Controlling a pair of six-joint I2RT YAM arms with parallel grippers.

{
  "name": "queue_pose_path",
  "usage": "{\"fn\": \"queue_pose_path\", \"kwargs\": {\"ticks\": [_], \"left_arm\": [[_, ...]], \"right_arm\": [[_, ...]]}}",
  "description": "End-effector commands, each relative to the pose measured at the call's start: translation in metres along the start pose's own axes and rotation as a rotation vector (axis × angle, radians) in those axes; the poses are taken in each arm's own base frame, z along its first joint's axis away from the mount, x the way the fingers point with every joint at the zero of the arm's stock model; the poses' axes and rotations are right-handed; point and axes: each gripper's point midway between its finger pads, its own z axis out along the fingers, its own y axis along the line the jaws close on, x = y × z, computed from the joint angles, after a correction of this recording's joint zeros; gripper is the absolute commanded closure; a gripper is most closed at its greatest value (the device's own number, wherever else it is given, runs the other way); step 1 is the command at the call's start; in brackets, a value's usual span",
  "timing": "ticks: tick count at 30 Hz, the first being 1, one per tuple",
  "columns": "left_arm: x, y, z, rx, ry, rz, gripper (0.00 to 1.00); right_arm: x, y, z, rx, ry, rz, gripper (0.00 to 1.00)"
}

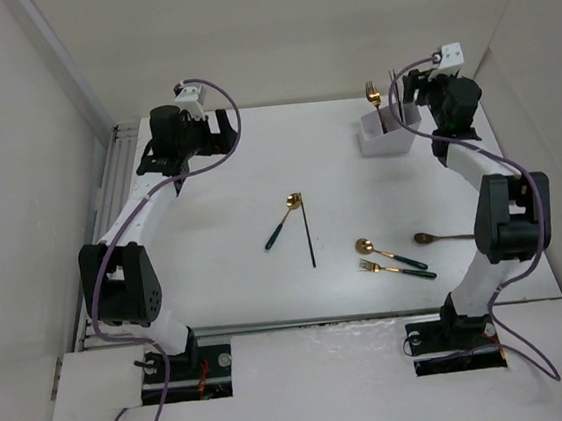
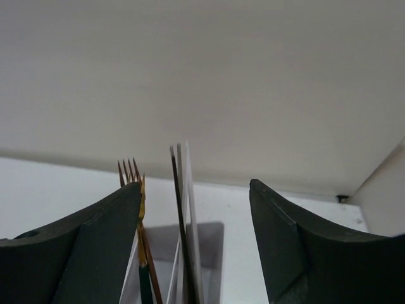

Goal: Sort the eating utensils into containers

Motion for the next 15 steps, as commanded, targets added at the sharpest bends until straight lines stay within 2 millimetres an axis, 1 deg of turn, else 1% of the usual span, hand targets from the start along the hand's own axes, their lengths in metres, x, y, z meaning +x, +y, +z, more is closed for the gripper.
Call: {"fn": "queue_pose_path", "kwargs": {"ticks": [1,2,3,4,5,6,7,8,9,10,11,12,13,14,15], "left_arm": [[-0.032,-0.009,-0.029,0.0,-0.107,0.051,0.0],[-0.034,-0.009,-0.035,-0.01,-0.122,0.054,0.0],[-0.032,-0.01,-0.039,-0.01,-0.123,0.054,0.0],[-0.03,-0.007,-0.042,-0.032,-0.125,0.053,0.0],[-0.031,-0.006,-0.046,-0.043,-0.135,0.04,0.0],[-0.034,-0.007,-0.055,-0.058,-0.154,0.034,0.0],[-0.022,0.001,-0.058,-0.101,-0.141,0.005,0.0],[-0.019,0.004,-0.063,-0.125,-0.143,-0.006,0.0],[-0.02,0.004,-0.073,-0.147,-0.155,-0.017,0.0],[-0.002,0.01,-0.076,-0.174,-0.117,-0.027,0.0],[0.004,0.016,-0.081,-0.216,-0.111,-0.043,0.0],[0.009,0.018,-0.085,-0.232,-0.104,-0.045,0.0],[0.019,0.019,-0.092,-0.243,-0.092,-0.048,0.0],[0.023,0.019,-0.096,-0.252,-0.093,-0.057,0.0],[0.026,0.018,-0.1,-0.252,-0.094,-0.057,0.0]], "right_arm": [[-0.11,-0.001,-0.017,0.099,-0.191,-0.016,0.25],[-0.109,0.016,-0.023,0.072,-0.122,-0.028,0.24],[-0.13,0.015,-0.024,0.075,-0.162,-0.031,0.23],[-0.099,0.041,-0.025,0.028,0.004,-0.012,0.2],[-0.115,0.054,-0.024,0.008,0.028,-0.009,0.17],[-0.102,0.072,-0.026,-0.019,0.108,0.005,0.17],[-0.07,0.114,-0.038,-0.066,0.259,0.01,0.17],[-0.064,0.137,-0.046,-0.096,0.305,0.011,0.17],[-0.056,0.162,-0.055,-0.128,0.35,0.01,0.17],[-0.044,0.186,-0.066,-0.144,0.401,0.044,0.17],[-0.031,0.226,-0.085,-0.21,0.469,0.047,0.17],[-0.015,0.242,-0.098,-0.234,0.525,0.064,0.17],[0.0,0.259,-0.109,-0.24,0.582,0.123,0.17],[0.018,0.271,-0.12,-0.249,0.645,0.136,0.17],[0.033,0.29,-0.138,-0.282,0.698,0.146,0.17]]}}
